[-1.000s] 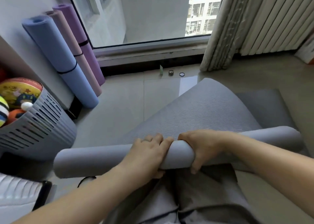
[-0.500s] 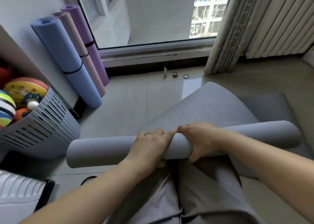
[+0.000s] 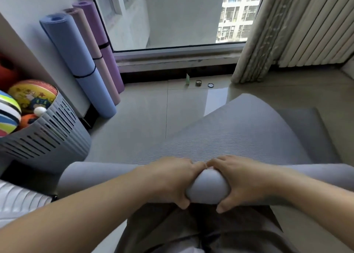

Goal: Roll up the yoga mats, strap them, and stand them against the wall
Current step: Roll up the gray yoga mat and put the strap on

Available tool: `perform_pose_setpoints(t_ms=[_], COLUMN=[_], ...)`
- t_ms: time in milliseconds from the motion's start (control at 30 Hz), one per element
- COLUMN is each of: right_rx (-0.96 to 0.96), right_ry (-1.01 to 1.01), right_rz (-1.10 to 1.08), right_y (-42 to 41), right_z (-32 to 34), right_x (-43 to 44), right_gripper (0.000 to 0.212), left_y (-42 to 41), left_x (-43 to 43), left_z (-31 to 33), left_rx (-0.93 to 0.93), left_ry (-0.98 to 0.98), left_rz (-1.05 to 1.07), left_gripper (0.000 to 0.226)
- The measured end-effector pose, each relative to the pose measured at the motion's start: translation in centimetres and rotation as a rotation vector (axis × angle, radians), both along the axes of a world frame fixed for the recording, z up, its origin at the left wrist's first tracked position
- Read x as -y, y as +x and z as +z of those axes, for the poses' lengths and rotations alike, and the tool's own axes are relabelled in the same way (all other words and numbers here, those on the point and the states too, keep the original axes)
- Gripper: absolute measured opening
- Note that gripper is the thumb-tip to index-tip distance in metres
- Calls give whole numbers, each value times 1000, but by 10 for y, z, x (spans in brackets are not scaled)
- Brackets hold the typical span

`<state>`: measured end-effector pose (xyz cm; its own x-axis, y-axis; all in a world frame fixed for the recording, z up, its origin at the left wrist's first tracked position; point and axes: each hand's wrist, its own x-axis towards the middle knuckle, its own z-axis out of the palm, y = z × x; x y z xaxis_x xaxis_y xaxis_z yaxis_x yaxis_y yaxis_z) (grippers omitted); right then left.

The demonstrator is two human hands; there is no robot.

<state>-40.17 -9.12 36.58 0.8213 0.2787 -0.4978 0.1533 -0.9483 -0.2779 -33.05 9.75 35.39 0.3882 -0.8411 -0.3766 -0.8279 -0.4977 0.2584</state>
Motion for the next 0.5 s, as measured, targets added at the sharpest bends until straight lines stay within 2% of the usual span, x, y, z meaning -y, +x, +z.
perform_pose_setpoints(t_ms=[67,167,267,333,433,500], right_rx=[208,426,350,214,-19,-119], right_ry=[-121,-206,-168,-91,26,31], right_rz=[7,35,-19,-31,-62,-48], right_y=[-21,-33,-16,1,28,39], right_z=[-10,-26,-20,-12,0,0], right_x=[-3,-11,-10,-4,4,3], right_gripper=[98,92,77,76,76,77], left_y=[5,16,29,25,-2,-15], left_x=[1,8,11,6,3,4], left_z=[-9,-6,4,10,1,-12], left_rx=[-108,-246,-284,-122,255,383], left_ry=[3,114,184,110,41,17], left_rz=[31,41,62,94,115,136], left_gripper=[71,74,74,78,90,92])
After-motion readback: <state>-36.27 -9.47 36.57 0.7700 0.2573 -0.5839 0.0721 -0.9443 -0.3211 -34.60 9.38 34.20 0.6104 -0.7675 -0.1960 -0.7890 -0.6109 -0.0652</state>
